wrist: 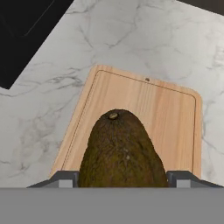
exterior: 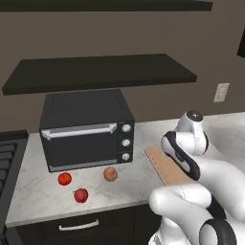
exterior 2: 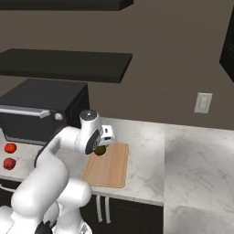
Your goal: Place the avocado, onion, tomato, and bell pepper on the cutting board.
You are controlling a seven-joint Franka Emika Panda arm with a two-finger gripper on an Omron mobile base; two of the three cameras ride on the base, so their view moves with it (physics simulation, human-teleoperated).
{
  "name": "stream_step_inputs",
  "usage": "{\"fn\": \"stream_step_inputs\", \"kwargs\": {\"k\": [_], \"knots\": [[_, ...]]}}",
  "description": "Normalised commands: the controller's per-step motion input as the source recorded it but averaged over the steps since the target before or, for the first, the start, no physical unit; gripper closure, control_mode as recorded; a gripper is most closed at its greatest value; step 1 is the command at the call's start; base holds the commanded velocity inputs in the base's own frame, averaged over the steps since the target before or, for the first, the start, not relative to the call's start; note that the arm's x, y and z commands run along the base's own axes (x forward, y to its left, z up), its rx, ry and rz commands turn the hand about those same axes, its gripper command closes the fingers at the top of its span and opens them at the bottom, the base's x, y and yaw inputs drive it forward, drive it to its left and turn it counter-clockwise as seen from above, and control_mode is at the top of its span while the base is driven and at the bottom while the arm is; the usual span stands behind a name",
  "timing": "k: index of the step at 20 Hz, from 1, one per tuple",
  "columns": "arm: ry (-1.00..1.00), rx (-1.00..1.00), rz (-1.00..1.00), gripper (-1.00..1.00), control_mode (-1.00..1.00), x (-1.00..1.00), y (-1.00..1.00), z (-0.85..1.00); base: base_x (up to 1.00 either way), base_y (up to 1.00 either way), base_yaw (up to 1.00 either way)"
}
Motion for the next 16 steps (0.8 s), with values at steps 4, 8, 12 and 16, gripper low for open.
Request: {"fn": "stream_step_inputs", "kwargs": {"k": [4, 8, 12, 16], "knots": [[0.02, 0.00, 0.00, 1.00, -1.00, 0.30, 0.00, -0.32, 0.00, 0.00, 0.00], [0.05, 0.00, 0.00, 1.00, -1.00, 0.31, 0.01, -0.38, 0.00, 0.00, 0.00], [0.05, 0.00, 0.00, 1.00, -1.00, 0.22, 0.01, -0.32, 0.00, 0.00, 0.00], [0.02, 0.00, 0.00, 1.00, -1.00, 0.12, 0.00, -0.25, 0.00, 0.00, 0.00]]}}
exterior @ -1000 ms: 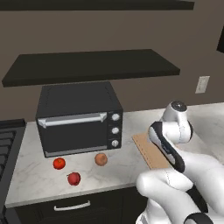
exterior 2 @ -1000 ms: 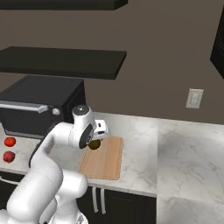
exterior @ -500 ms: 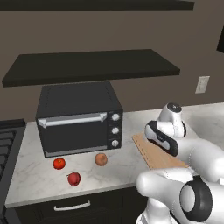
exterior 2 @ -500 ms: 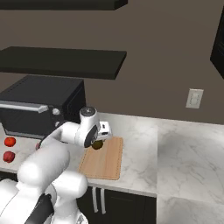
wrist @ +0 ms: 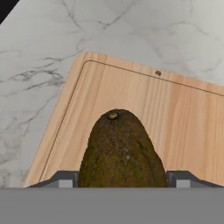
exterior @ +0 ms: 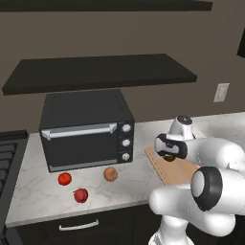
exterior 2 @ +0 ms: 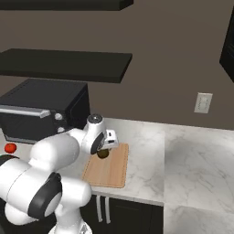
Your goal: Place the avocado, onion, tomato, and bell pepper on the cutting board.
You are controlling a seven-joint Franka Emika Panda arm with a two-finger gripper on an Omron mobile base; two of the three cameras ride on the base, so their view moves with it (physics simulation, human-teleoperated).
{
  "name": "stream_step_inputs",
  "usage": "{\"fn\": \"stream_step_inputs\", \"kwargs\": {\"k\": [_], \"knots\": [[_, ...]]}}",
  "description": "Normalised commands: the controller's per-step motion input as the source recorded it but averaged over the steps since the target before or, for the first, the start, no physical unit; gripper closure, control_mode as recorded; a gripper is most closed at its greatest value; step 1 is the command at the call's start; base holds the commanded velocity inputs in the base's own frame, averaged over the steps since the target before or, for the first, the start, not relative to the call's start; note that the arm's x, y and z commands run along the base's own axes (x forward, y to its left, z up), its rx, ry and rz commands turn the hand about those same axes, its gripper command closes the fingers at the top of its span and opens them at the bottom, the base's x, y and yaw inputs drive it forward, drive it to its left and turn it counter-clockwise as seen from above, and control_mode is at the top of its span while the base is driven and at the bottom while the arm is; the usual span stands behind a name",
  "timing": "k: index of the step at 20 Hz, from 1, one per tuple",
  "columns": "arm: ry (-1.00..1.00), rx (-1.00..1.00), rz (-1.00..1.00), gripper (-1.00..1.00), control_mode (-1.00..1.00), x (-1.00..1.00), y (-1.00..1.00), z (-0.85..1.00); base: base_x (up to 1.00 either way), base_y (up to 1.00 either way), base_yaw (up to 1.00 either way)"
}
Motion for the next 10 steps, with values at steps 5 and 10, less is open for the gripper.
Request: {"fn": "stream_step_inputs", "kwargs": {"k": [5, 10], "knots": [[0.03, 0.00, 0.00, 1.00, -1.00, 0.09, 0.00, -0.33, 0.00, 0.00, 0.00], [0.00, 0.00, 0.00, 1.00, -1.00, 0.00, 0.00, -0.36, 0.00, 0.00, 0.00]]}}
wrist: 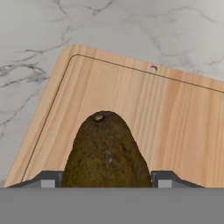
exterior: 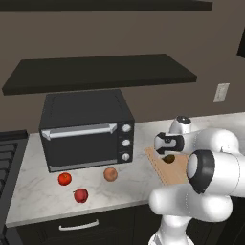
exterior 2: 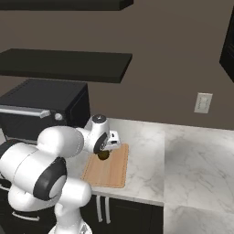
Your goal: Place the avocado, onion, tomato, and bell pepper on the cutting board.
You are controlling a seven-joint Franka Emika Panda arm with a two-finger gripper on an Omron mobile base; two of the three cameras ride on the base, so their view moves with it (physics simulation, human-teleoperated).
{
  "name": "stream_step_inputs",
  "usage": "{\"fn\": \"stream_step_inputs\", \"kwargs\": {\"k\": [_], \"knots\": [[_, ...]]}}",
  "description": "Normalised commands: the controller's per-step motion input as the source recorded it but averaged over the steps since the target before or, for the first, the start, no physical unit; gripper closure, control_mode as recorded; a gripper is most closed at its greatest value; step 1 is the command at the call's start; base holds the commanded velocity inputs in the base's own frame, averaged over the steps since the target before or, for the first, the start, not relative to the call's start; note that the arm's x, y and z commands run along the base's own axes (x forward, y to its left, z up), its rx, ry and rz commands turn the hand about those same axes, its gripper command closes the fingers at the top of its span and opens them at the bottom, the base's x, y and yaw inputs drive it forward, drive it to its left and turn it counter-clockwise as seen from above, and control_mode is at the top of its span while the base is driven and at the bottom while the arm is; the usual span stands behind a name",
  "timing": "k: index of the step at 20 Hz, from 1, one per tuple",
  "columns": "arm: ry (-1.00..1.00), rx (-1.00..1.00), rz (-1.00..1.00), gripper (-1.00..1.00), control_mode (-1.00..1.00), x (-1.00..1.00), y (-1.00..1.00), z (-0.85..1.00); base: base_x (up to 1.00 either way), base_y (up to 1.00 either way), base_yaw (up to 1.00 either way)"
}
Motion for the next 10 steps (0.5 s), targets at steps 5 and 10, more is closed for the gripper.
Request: {"fn": "stream_step_inputs", "kwargs": {"k": [5, 10], "knots": [[0.00, 0.00, 0.00, -1.00, -1.00, 0.00, 0.03, -0.31, 0.00, 0.00, 0.00], [0.00, 0.00, 0.00, -1.00, -1.00, 0.00, 0.00, -0.04, 0.00, 0.00, 0.00]]}}
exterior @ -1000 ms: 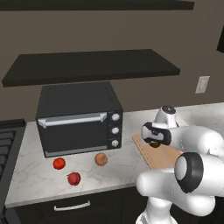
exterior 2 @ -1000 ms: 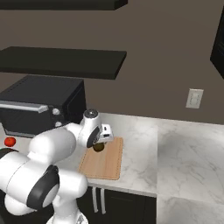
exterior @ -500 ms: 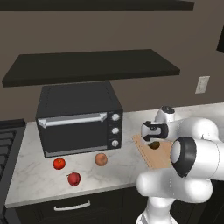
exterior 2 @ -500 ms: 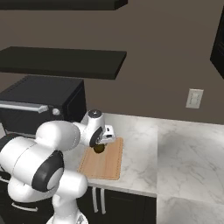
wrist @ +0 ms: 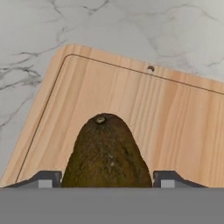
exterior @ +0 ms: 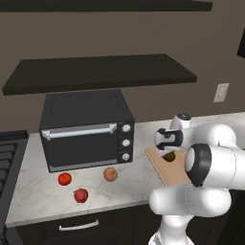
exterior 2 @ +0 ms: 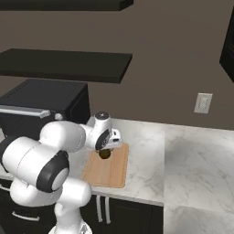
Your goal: Place the avocado, onion, tomato, and bell pepper on the cutting board.
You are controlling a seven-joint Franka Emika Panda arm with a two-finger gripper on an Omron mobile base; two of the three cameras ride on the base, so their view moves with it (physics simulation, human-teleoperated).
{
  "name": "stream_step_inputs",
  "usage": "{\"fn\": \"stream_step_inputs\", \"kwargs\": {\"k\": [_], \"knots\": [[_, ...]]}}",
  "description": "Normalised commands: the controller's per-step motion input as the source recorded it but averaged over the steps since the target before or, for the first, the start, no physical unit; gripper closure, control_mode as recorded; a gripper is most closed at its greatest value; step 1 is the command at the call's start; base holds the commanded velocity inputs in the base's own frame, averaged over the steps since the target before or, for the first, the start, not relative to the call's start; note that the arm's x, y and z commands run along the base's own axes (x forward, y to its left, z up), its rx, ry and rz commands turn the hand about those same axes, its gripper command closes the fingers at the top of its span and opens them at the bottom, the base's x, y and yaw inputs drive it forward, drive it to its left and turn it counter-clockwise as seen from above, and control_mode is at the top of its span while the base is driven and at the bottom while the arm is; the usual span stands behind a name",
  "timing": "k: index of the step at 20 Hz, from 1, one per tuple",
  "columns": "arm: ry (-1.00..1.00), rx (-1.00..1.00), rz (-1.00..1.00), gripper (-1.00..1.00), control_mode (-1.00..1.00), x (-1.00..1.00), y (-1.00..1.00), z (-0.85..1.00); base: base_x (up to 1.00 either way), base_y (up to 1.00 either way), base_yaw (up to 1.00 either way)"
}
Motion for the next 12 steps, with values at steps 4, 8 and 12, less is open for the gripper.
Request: {"fn": "stream_step_inputs", "kwargs": {"k": [4, 8, 12], "knots": [[0.00, 0.00, 0.00, -1.00, -1.00, 0.00, 0.07, 0.00, 0.00, 0.00, 0.00], [0.00, 0.00, 0.00, -1.00, -1.00, 0.00, 0.06, 0.00, 0.00, 0.00, 0.00], [-0.01, 0.00, 0.00, -1.00, -1.00, -0.03, 0.18, 0.00, 0.00, 0.00, 0.00]]}}
